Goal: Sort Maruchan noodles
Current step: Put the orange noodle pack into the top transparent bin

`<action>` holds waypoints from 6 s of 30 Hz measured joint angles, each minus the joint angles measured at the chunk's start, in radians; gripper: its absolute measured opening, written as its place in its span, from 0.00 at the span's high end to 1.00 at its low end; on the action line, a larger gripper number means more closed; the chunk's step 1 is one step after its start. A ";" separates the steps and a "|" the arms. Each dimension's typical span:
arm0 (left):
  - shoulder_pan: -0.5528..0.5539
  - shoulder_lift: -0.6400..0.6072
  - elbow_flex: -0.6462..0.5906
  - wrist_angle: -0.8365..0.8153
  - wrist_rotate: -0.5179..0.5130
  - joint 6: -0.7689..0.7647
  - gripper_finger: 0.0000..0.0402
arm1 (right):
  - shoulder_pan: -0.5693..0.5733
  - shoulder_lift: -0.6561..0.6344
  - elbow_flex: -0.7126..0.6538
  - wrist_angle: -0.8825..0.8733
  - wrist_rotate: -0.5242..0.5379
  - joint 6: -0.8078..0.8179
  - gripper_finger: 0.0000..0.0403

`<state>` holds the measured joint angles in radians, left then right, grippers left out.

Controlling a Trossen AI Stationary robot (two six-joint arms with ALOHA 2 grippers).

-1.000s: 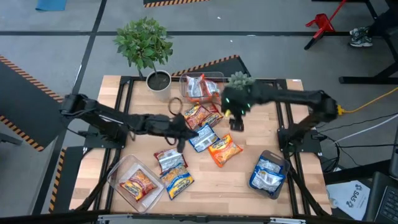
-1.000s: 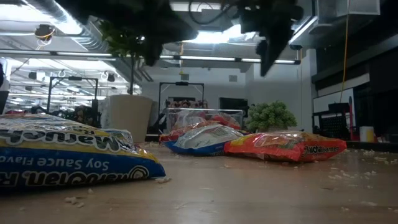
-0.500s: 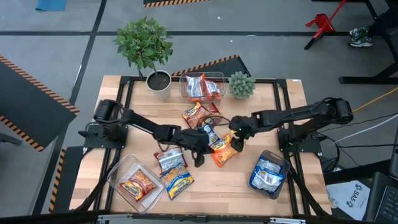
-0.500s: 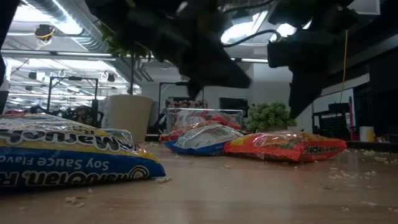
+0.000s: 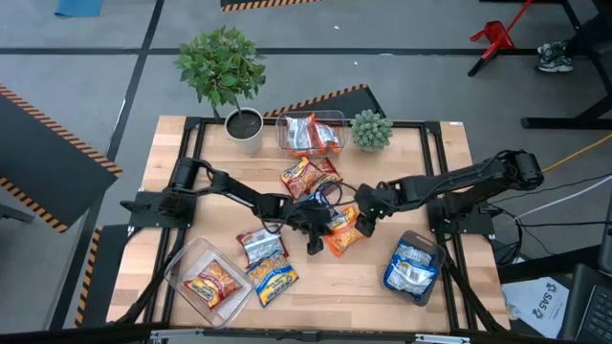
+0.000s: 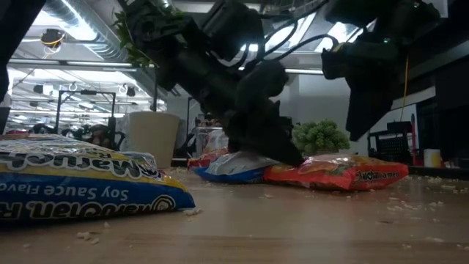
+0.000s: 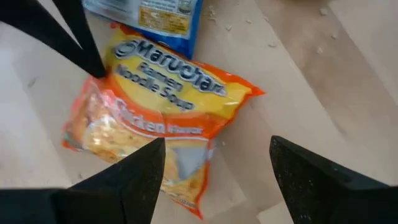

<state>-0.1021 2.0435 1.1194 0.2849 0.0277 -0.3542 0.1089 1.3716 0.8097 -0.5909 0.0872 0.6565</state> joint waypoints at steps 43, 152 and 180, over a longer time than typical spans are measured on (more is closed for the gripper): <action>0.010 0.058 0.002 -0.045 -0.004 0.008 1.00 | -0.004 0.008 -0.346 0.593 -0.046 0.211 0.54; 0.019 0.071 0.033 -0.101 -0.033 0.096 1.00 | -0.129 0.101 -0.362 0.775 -0.364 0.005 0.61; 0.114 -0.536 0.048 -0.492 -0.184 0.094 1.00 | -0.221 0.050 -0.110 0.695 -0.317 -0.091 1.00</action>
<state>0.0116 1.5075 1.1671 -0.2076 -0.1566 -0.2597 -0.1122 1.4217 0.6998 0.1041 -0.2297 0.5654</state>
